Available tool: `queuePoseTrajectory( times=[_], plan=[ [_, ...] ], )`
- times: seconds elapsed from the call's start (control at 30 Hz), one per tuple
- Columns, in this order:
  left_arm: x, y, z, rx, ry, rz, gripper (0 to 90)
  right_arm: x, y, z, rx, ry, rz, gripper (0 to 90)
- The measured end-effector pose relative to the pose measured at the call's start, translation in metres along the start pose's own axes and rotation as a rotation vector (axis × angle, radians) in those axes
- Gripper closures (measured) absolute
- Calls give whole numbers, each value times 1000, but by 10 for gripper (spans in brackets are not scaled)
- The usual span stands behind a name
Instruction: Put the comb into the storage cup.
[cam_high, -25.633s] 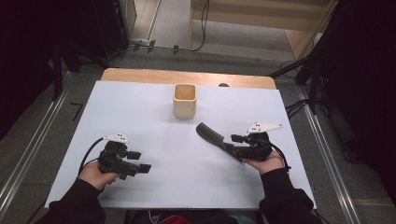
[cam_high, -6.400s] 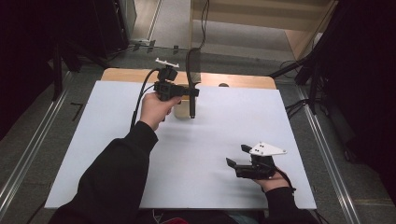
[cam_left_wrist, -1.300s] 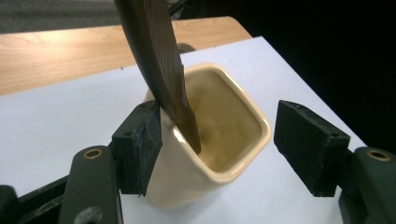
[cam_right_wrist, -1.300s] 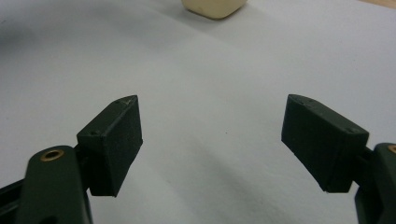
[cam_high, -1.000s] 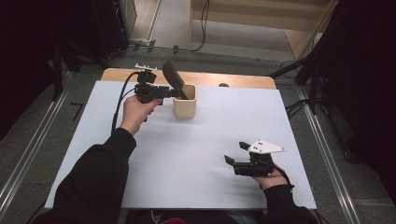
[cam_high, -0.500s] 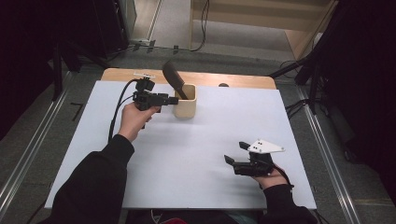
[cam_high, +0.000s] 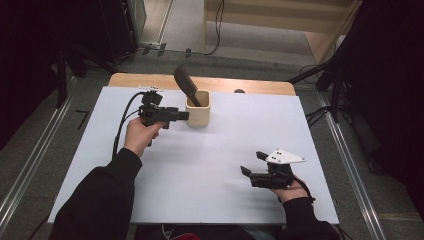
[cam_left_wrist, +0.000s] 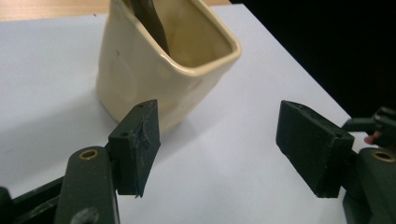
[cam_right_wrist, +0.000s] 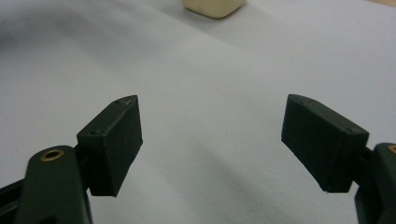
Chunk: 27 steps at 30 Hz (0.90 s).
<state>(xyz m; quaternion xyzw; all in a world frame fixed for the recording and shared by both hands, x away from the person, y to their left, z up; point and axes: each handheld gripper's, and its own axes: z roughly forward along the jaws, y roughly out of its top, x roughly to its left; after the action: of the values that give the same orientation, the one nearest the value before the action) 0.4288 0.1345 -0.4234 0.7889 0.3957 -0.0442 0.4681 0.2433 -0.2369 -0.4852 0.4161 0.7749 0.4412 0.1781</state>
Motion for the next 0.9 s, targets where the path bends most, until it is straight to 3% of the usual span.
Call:
queuePoseTrajectory(
  times=[0.23,0.5,0.9],
  plan=[
    [-7,-9,-4,-4,-28,-11,288,0,0,1,7,3,1,187],
    [-13,-22,-7,30,-18,7,287,1,0,2,17,12,-2,187],
    [-23,-39,-19,38,-17,30,287,-3,1,3,29,13,2,187]
  ],
)
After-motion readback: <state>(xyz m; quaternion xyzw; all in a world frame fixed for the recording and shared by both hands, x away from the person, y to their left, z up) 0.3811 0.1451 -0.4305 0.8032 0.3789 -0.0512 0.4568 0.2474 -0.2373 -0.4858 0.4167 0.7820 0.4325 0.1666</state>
